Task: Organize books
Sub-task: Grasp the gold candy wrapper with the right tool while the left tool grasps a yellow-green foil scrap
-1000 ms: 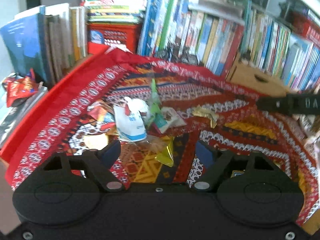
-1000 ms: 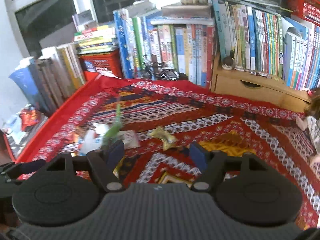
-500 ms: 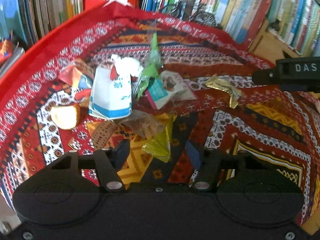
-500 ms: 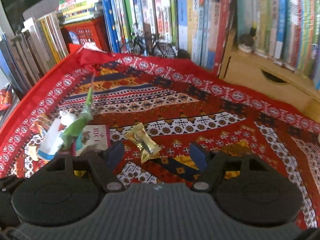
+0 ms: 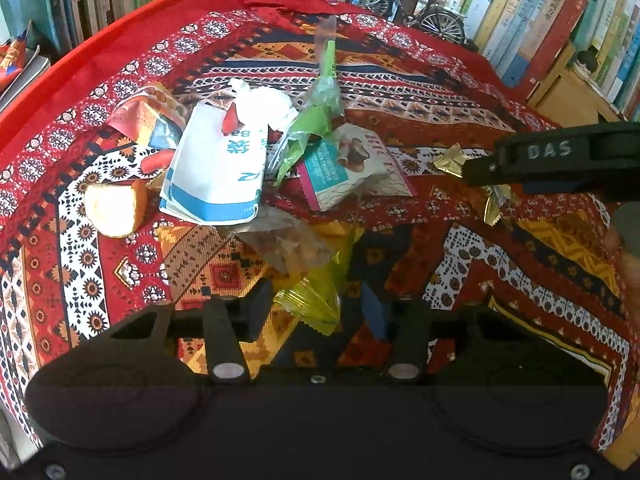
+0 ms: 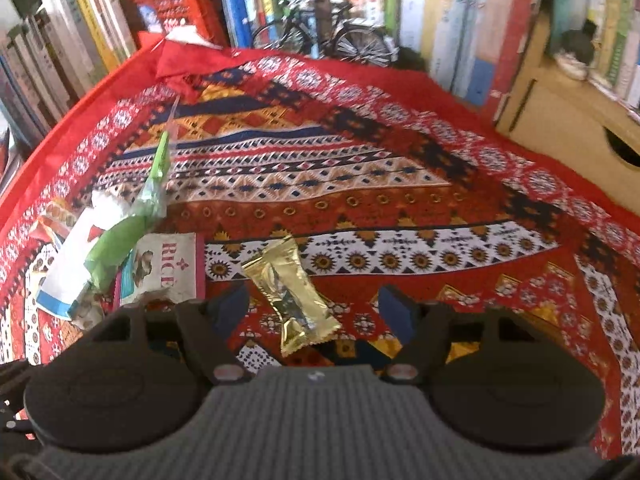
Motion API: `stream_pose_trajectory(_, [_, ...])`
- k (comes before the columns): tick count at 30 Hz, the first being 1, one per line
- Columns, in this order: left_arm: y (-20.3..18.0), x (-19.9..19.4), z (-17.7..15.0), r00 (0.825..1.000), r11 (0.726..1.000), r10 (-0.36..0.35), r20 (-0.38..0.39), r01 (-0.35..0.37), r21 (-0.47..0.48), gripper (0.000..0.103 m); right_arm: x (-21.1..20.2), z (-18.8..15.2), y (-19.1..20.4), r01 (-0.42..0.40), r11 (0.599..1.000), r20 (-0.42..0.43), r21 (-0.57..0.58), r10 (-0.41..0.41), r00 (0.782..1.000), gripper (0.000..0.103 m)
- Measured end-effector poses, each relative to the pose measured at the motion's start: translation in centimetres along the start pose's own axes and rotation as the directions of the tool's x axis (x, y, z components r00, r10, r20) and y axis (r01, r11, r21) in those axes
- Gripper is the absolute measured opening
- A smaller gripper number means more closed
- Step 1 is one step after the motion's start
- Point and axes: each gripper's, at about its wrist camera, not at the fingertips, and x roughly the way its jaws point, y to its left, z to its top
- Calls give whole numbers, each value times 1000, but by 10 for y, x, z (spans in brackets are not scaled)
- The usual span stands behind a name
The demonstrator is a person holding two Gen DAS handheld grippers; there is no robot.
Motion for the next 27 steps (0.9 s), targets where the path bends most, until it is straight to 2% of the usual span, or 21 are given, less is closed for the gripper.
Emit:
stream_pose_trajectory(2, [-1, 0, 0, 1000, 1000, 4, -1, -4, 2, 32, 5, 1, 2, -9, 1000, -11, -7, 8, 1000, 79])
stream_pose_trajectory(3, [-1, 0, 0, 1000, 1000, 5, -1, -5, 4, 31, 7, 1, 2, -12, 1000, -15, -7, 12, 1000, 77])
stream_pose_trajectory(6, [-3, -4, 0, 1000, 1000, 2, 11, -2, 9, 30, 11, 1, 2, -22, 1000, -38, 0, 22, 999, 59])
stream_pose_trajectory(7, [-4, -5, -1, 1000, 1000, 5, 14, -5, 11, 30, 12, 0, 2, -26, 1000, -45, 7, 26, 999, 45])
stream_pose_trajectory(12, [-7, -20, -8, 998, 999, 32, 45, -33, 11, 30, 2, -5, -2, -52, 997, -25, 50, 53, 998, 36])
stream_pose_trajectory(14, [-7, -25, -10, 999, 1000, 26, 45, -27, 13, 30, -3, -7, -2, -49, 997, -23, 55, 51, 998, 20])
stream_pose_trajectory(27, [-10, -55, -13, 994, 998, 3, 110, -10, 66, 29, -45, -31, 1, -54, 994, 12, 96, 53, 999, 15])
